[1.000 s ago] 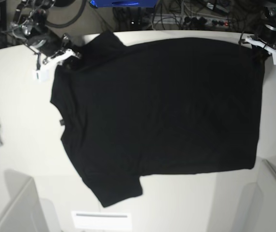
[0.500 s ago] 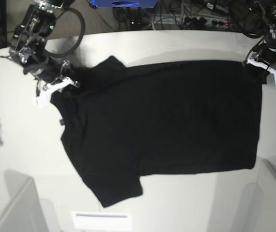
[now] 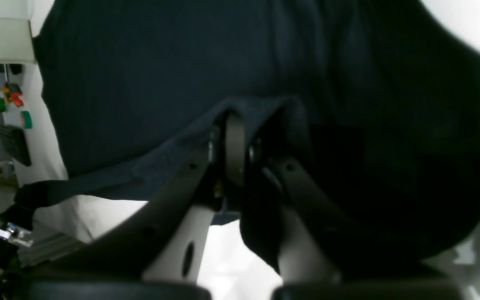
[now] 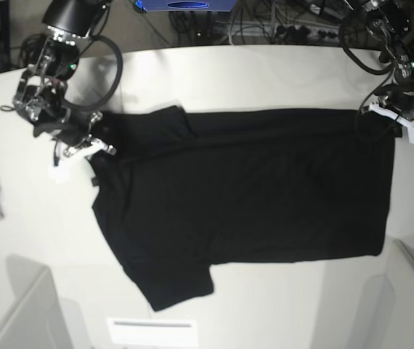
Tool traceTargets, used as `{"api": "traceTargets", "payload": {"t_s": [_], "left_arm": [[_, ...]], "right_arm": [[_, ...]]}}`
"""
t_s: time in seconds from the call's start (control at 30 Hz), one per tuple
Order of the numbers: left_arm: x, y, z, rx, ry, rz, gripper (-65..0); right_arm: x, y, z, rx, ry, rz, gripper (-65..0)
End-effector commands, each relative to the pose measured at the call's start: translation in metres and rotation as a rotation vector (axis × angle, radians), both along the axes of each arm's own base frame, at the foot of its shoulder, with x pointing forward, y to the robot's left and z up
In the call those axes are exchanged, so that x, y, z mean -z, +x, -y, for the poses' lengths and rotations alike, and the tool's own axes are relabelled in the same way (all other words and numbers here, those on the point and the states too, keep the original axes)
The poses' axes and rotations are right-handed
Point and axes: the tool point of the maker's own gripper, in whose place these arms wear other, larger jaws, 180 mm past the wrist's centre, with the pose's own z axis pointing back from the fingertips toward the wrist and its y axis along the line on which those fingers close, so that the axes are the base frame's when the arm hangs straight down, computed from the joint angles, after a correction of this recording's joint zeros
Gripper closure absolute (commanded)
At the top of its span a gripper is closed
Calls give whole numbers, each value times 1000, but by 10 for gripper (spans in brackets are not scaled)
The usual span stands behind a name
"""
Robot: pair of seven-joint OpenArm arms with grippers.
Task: Fold the T-shirt properly
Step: 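Drag the shirt edge toward the robot base with both grippers, then open the left gripper and raise it off the hem corner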
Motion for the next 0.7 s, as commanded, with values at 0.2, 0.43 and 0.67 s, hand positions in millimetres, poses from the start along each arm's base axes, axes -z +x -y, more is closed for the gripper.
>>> {"api": "traceTargets", "payload": {"t_s": [0.2,0.43,0.67], "left_arm": [[-16,12,-8,1,28,54,0],[-15,24,-10,-13,6,73,0],[-12,30,-20,-109,-25,88,0]], "right_arm": [[10,19,-1,17,53,-18,0],[-1,35,-1,17,57,17,0],[-5,51,-4,15,79,24,0]]}}
